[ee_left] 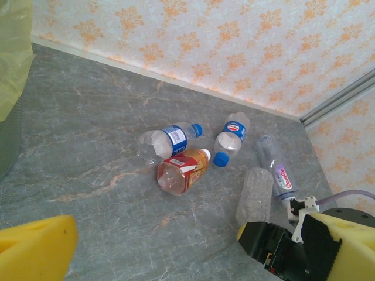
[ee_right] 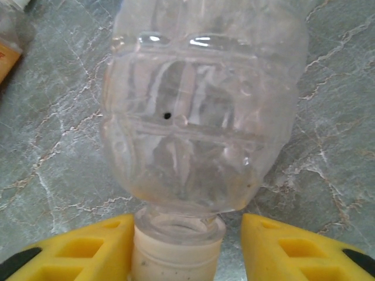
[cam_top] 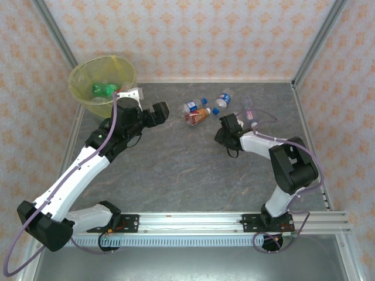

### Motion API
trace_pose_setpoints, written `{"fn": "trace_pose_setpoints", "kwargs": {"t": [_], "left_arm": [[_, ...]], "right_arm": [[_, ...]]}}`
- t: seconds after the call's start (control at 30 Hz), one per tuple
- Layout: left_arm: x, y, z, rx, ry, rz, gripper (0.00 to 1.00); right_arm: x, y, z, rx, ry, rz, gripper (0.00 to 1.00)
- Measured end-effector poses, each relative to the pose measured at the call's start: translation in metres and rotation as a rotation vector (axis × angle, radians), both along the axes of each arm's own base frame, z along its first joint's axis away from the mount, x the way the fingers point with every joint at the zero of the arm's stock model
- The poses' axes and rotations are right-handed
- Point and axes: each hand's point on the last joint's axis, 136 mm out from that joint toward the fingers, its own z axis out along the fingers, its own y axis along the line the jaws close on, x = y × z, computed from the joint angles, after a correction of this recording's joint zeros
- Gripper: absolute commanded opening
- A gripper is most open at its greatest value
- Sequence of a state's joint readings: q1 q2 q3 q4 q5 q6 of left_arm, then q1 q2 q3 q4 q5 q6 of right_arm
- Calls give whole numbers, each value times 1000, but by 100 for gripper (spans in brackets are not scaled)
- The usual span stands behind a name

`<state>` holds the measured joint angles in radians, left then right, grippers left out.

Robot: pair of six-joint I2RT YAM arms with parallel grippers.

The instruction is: Put the plastic bottles in the bin

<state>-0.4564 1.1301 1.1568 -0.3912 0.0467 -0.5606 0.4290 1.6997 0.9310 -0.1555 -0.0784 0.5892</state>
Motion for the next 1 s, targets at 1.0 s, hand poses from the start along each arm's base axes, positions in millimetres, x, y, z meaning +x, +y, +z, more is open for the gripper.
{"fn": "trace_pose_setpoints", "kwargs": {"t": [1.0], "left_arm": [[2, 6, 14, -169, 7, -8, 96]], "right_arm": [[-10, 34, 72, -91, -265, 197, 27]]}}
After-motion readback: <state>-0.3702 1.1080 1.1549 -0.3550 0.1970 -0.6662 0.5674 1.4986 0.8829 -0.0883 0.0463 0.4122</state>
